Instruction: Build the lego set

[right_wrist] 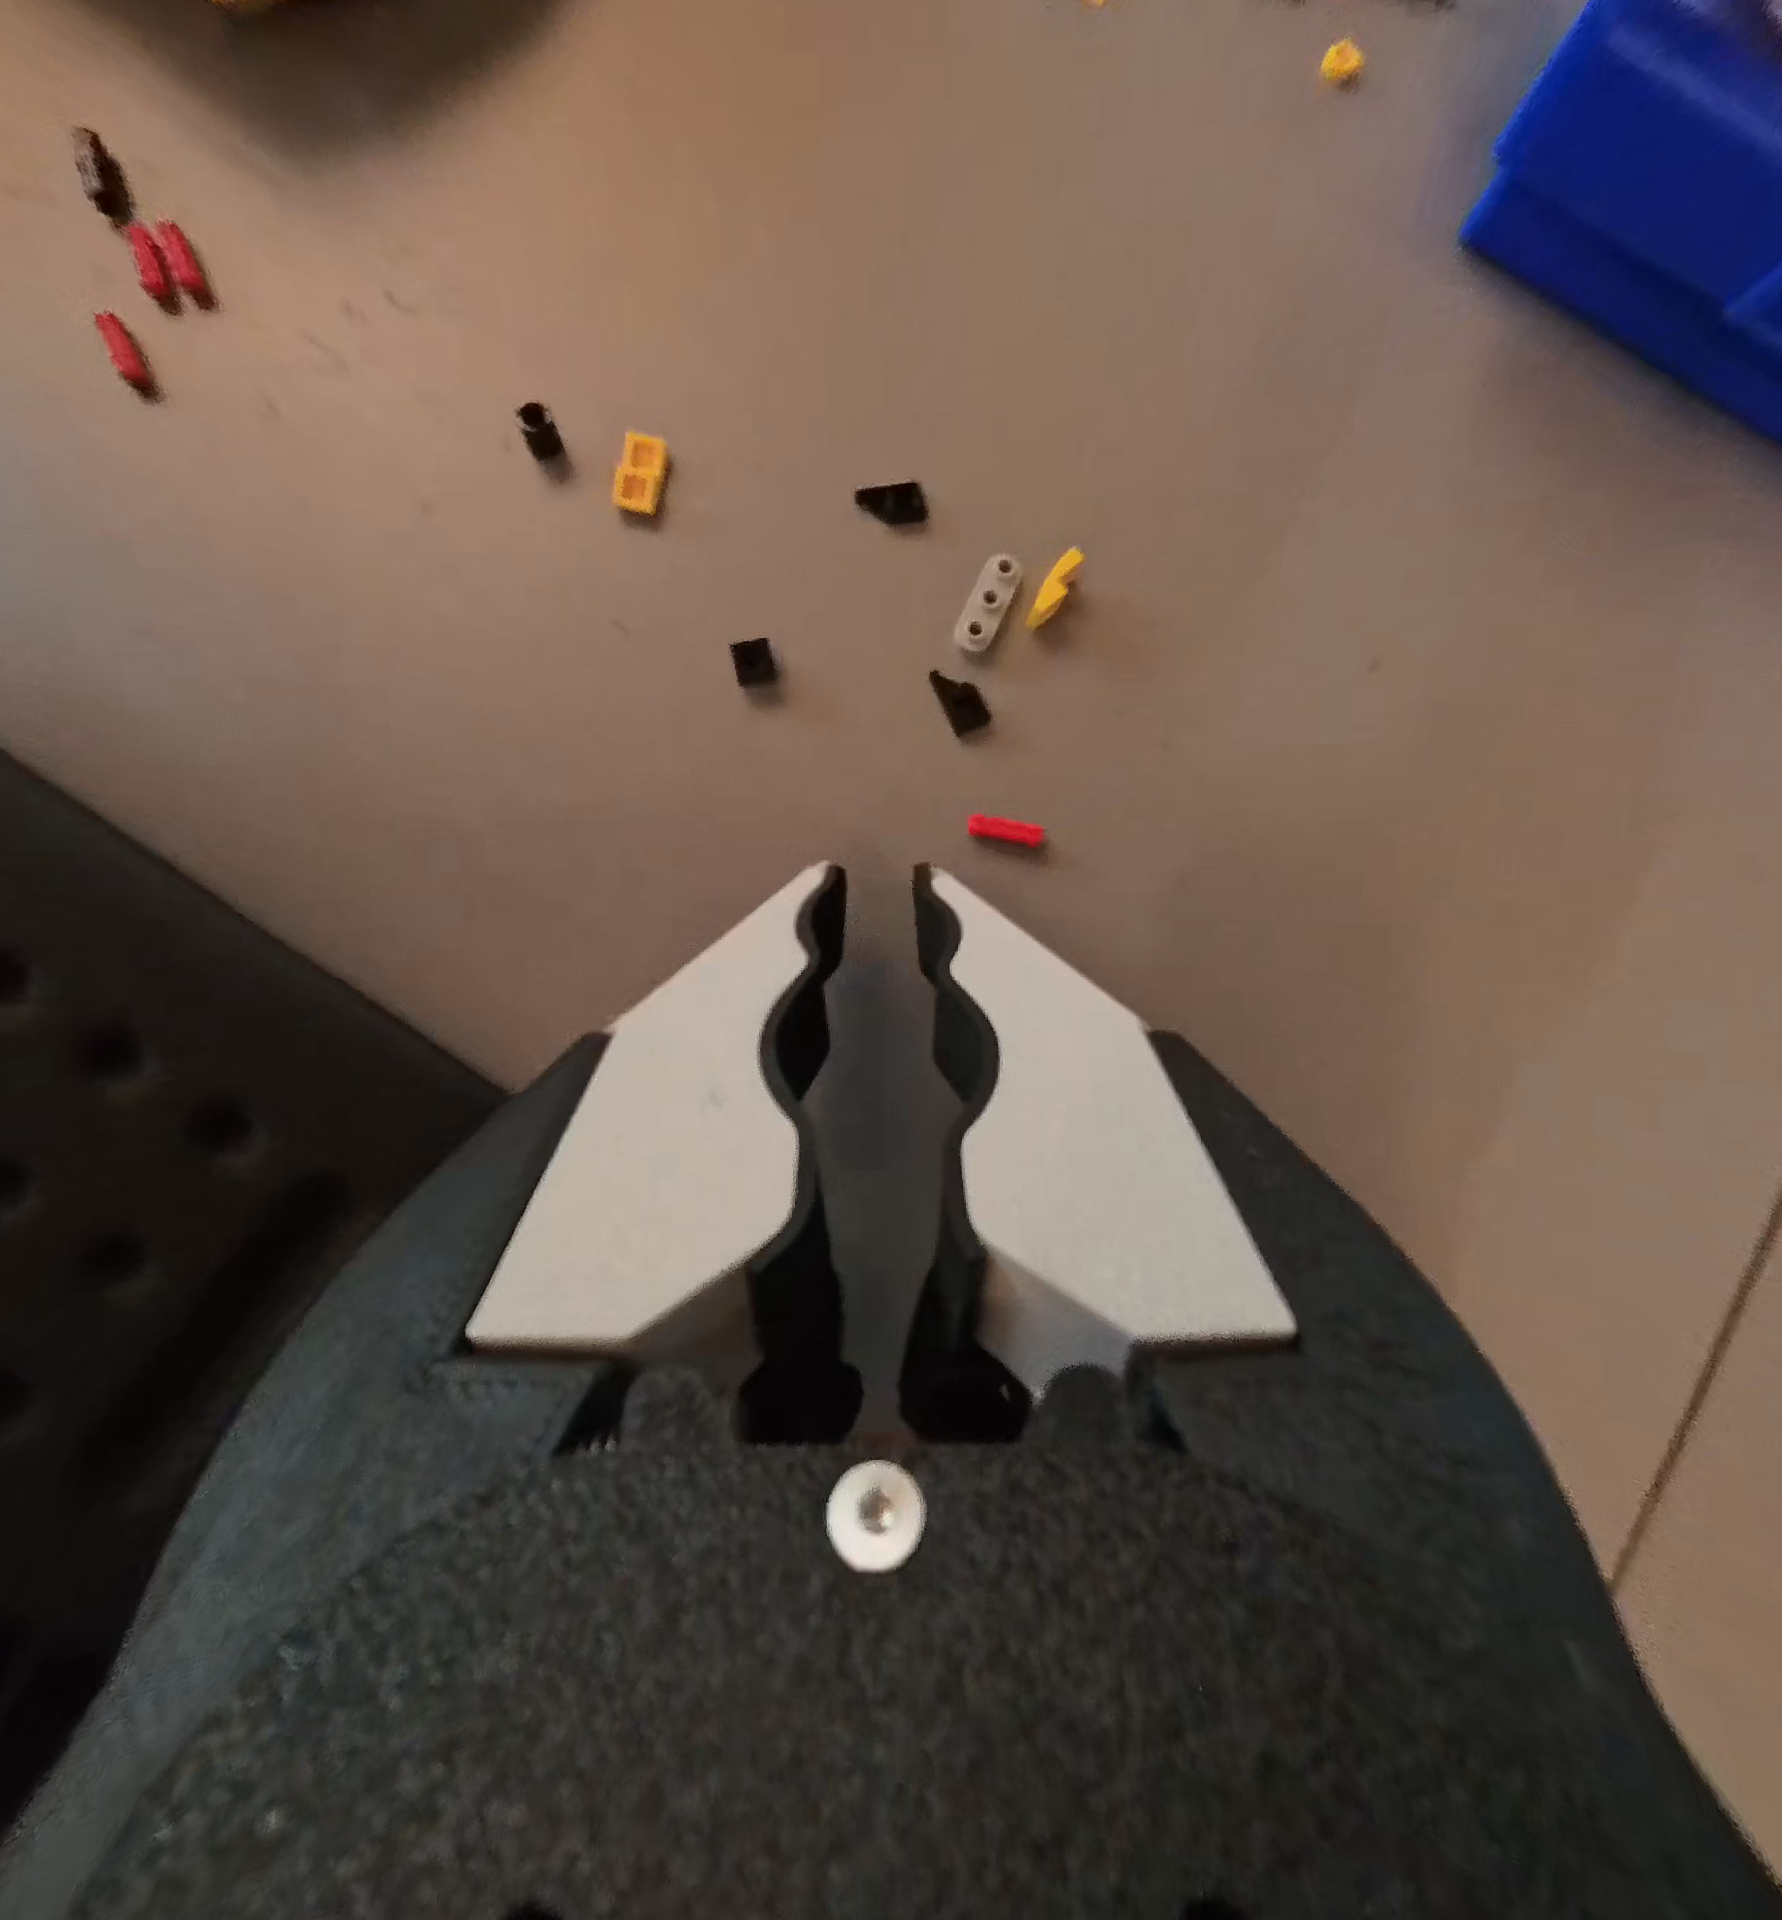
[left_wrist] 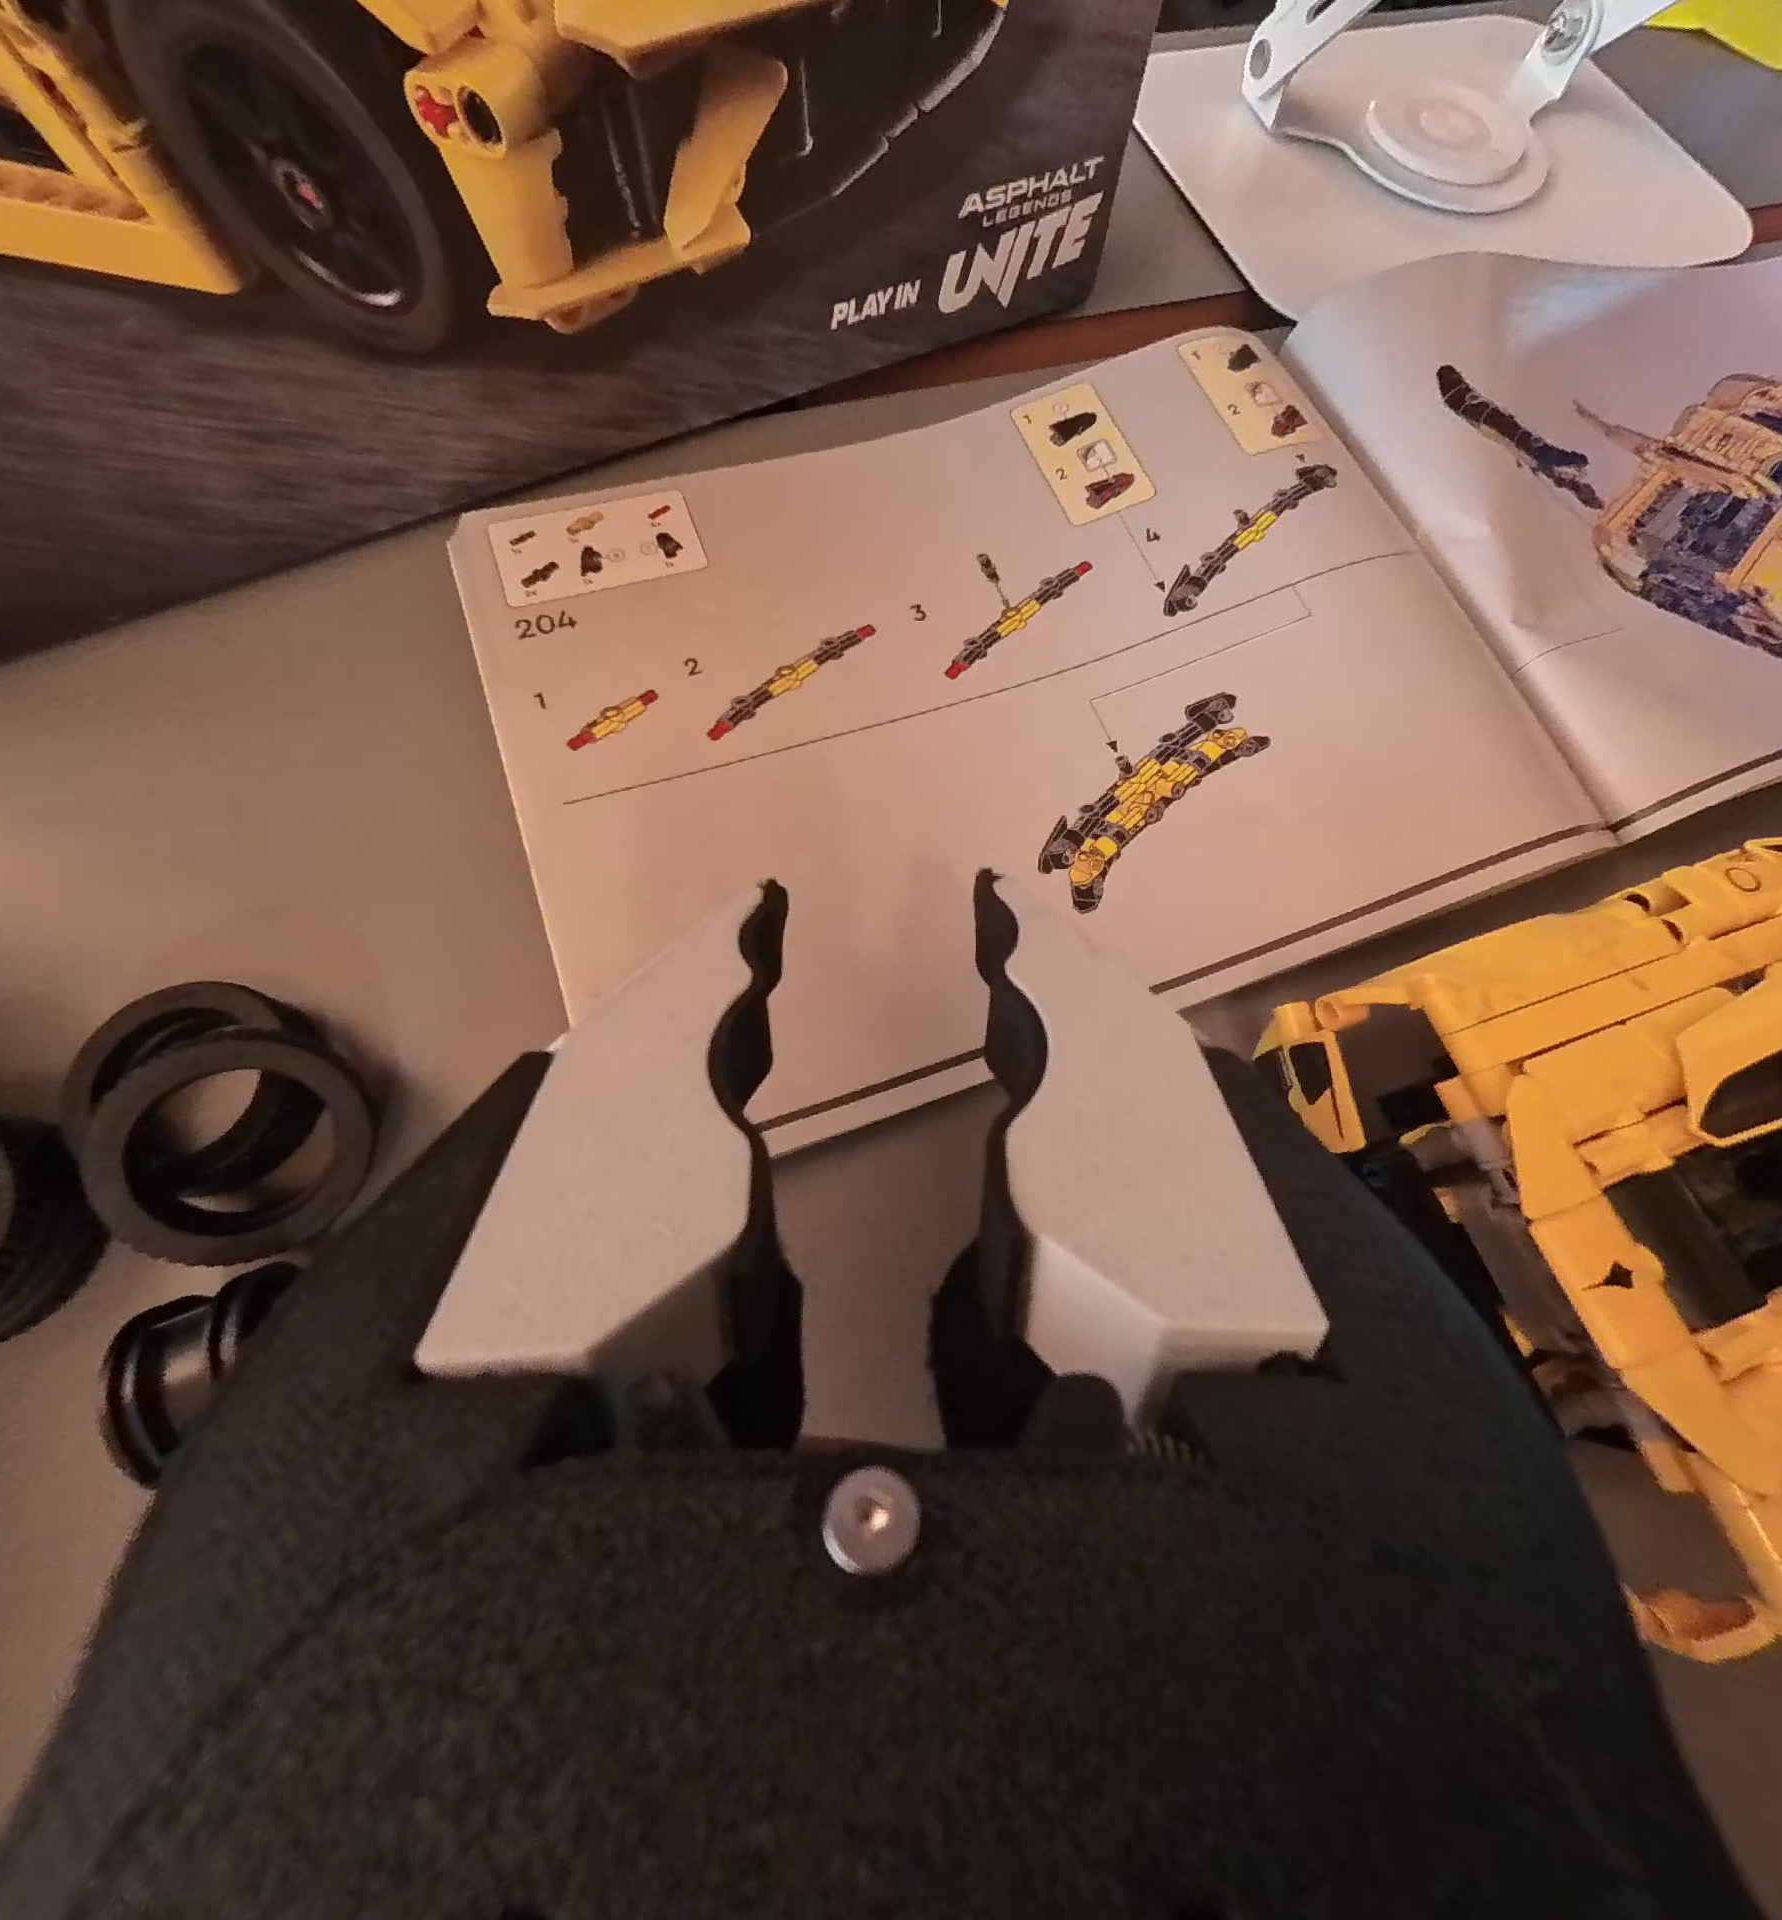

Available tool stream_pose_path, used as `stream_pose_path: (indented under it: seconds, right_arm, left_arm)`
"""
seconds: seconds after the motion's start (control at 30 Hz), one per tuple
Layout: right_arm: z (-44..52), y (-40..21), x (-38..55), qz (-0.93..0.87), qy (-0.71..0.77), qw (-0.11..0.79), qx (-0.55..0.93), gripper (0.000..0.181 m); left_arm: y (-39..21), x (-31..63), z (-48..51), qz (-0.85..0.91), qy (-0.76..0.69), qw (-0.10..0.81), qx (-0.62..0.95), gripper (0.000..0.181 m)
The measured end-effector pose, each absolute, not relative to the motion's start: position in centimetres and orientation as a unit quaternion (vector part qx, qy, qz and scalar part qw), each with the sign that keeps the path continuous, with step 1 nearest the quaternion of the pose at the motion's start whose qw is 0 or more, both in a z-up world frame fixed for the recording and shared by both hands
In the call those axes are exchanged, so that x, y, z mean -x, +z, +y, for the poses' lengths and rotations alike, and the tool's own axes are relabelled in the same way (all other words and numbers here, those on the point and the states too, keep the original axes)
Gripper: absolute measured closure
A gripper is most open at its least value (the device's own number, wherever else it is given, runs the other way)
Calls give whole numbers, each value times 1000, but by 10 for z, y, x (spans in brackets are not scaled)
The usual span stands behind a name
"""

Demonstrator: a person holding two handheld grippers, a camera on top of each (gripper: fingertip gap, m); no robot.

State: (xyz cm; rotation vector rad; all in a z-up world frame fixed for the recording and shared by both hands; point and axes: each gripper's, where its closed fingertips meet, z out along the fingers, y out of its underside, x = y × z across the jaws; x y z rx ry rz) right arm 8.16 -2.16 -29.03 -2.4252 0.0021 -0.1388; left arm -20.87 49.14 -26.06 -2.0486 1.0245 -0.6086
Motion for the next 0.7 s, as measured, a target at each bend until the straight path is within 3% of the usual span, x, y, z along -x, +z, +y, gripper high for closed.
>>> stream_pose_path:
  seconds: [0.27,0.7]
  right_arm:
    - [-10,-302,-107,59,-53,362,929,159]
    - [14,-285,-68,-3,-14,379,925,167]
  left_arm:
    - [-260,208,491,404,-236,377,799,144]
    - [-259,209,491,402,-238,378,799,144]
